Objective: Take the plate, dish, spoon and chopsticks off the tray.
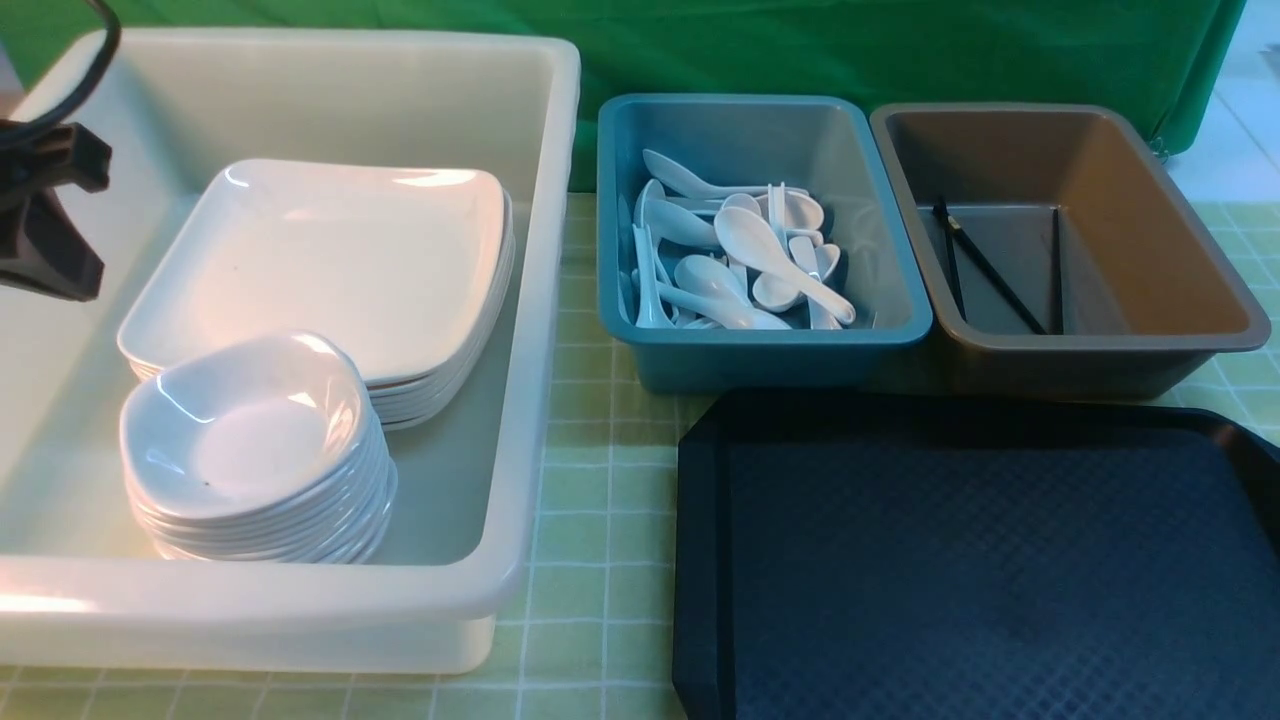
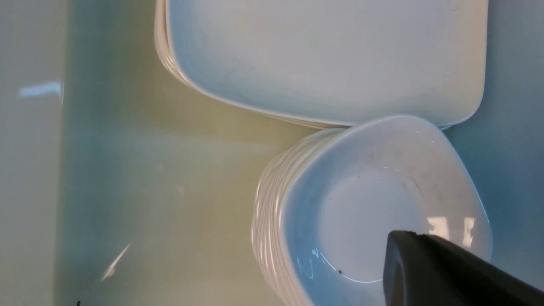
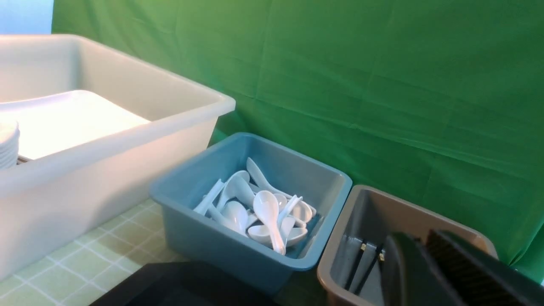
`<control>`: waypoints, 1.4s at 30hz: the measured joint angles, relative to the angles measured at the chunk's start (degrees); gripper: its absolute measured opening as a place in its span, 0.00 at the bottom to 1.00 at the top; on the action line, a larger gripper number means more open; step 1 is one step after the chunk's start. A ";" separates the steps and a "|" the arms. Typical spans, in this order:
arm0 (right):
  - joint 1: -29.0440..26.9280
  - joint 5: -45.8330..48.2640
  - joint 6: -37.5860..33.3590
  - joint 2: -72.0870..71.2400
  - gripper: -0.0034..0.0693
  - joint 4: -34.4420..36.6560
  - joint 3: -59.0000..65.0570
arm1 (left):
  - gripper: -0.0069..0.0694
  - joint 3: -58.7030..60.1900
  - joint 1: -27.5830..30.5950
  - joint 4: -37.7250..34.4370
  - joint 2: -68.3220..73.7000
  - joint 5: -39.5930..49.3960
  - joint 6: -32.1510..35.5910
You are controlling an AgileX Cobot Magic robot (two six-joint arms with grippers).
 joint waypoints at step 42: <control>-20.61 7.27 0.00 -20.35 0.24 2.65 22.89 | 0.08 0.00 0.00 0.12 0.00 -0.67 0.80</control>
